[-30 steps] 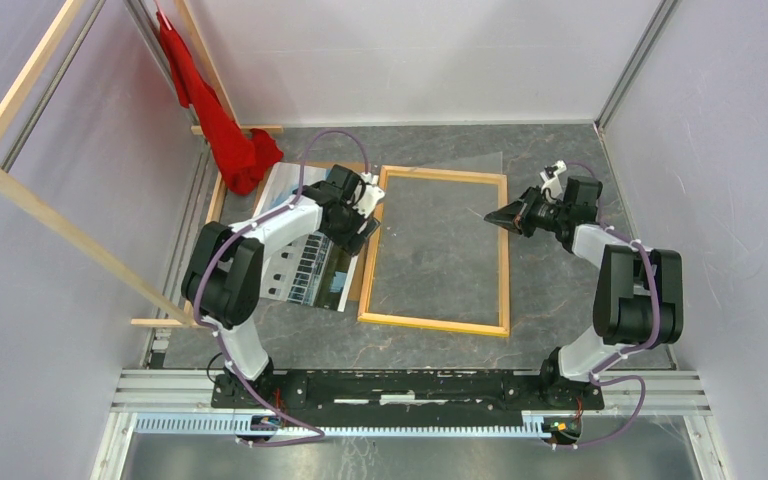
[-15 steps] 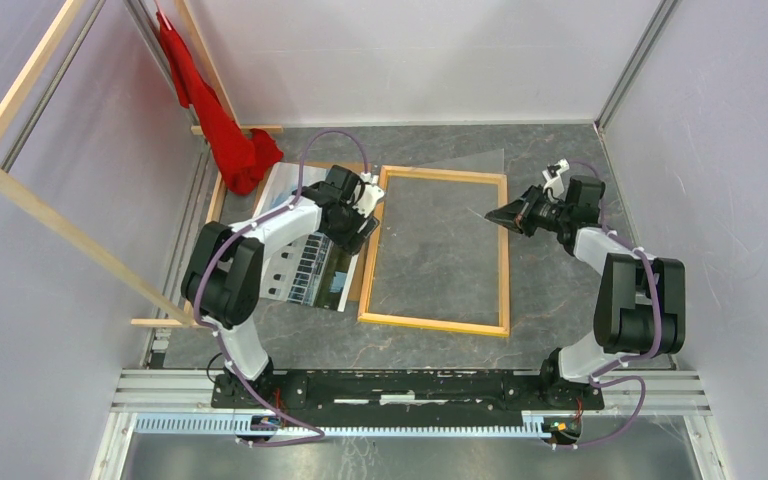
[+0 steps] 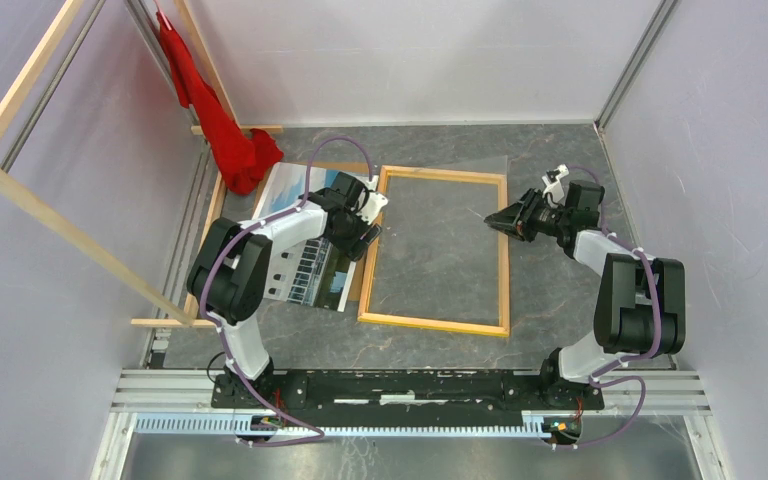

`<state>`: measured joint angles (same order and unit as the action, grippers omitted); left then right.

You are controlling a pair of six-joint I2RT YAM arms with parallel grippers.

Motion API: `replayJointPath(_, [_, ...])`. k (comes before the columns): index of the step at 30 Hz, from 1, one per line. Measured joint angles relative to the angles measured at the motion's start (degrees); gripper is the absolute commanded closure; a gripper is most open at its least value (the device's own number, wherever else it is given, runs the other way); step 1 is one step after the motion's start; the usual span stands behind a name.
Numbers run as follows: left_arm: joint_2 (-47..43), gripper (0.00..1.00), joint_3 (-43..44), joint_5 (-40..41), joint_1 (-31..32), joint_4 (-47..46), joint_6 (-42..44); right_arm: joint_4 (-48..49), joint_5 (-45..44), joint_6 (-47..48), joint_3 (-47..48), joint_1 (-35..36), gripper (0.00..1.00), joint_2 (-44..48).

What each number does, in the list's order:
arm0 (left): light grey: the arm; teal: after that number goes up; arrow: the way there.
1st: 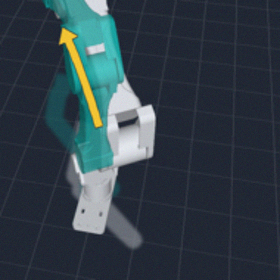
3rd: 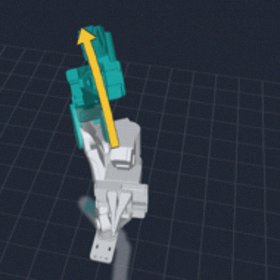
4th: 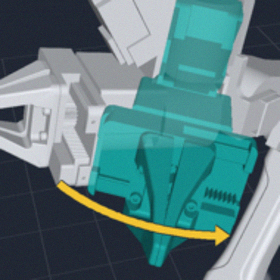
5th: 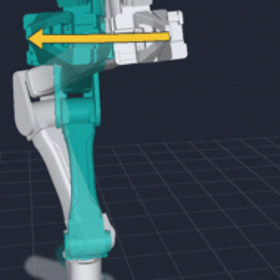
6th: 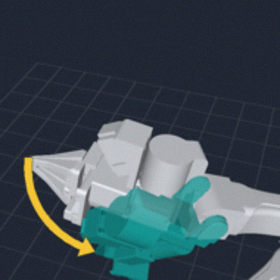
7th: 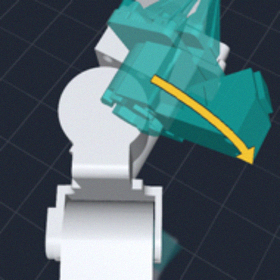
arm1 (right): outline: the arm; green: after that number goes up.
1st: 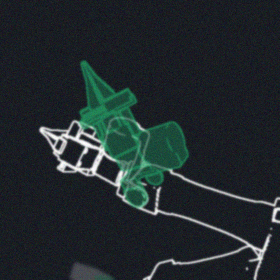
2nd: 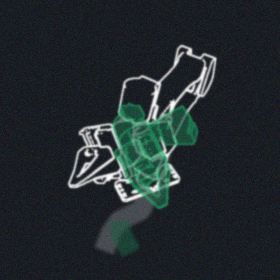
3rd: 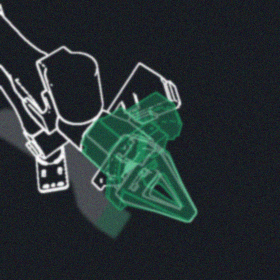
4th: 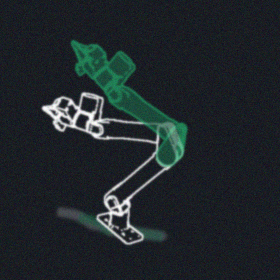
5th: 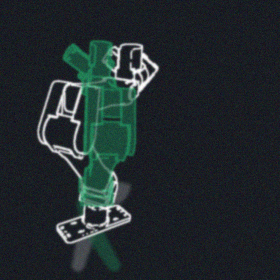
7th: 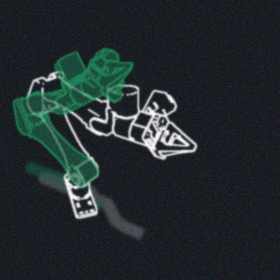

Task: Put the photo into the frame
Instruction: Place the photo frame item in the photo frame.

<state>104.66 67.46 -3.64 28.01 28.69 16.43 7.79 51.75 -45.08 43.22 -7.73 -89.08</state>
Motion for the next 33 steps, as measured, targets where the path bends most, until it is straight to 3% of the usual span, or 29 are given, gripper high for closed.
replayJointPath(3, [0.02,0.27,0.00,0.00,0.26,-0.26,0.00,-1.40,-0.42,1.66,0.00,0.02,0.59,0.00])
replayJointPath(6, [0.02,0.27,0.00,0.00,0.37,-0.33,0.00,-3.76,-1.07,3.58,0.00,0.07,0.61,0.00])
replayJointPath(17, [0.02,0.28,-0.02,-0.02,0.42,-0.35,0.00,-7.96,-2.71,7.23,-0.76,0.50,1.00,3.72])
replayJointPath(33, [0.00,0.30,-0.13,-0.90,0.39,-0.35,0.00,-4.07,-0.37,-0.22,-0.22,1.57,1.00,9.16])
